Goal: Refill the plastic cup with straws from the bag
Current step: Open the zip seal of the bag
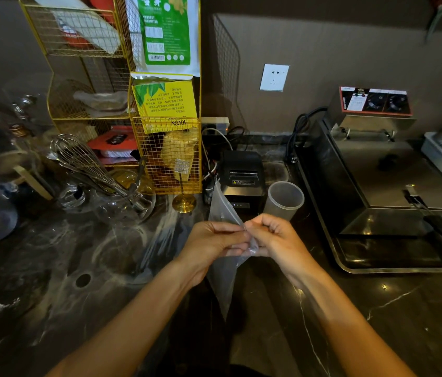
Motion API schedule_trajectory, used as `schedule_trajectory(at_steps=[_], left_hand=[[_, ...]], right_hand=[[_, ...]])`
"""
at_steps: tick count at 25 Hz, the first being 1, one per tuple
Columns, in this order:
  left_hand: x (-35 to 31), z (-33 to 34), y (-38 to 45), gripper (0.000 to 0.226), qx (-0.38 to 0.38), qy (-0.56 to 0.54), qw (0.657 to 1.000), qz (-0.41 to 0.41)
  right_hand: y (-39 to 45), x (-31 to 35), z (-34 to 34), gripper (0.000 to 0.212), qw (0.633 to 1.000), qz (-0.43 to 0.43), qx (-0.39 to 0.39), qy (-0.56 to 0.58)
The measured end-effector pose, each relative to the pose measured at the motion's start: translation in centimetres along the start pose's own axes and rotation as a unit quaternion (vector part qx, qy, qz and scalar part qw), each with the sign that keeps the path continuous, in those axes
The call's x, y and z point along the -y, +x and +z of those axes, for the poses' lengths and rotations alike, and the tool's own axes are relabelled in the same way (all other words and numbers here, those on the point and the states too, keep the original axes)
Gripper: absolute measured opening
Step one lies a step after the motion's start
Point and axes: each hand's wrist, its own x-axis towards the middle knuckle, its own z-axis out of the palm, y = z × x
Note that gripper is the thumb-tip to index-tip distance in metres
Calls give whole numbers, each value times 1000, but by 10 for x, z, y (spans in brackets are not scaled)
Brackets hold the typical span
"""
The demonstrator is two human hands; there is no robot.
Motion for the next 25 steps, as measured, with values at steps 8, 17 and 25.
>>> schedule_trajectory(at_steps=[8,17,25], left_hand=[[1,2,1,17,-23,63,997,37],[-1,-2,5,22,-79,118,990,7],[-5,-8,4,29,-66,119,988,69]], right_hand=[[-1,-1,3,24,999,15,16,50],[-2,-1,4,29,998,-9,52,-36],[-6,8,4,19,998,-23,55,-2]])
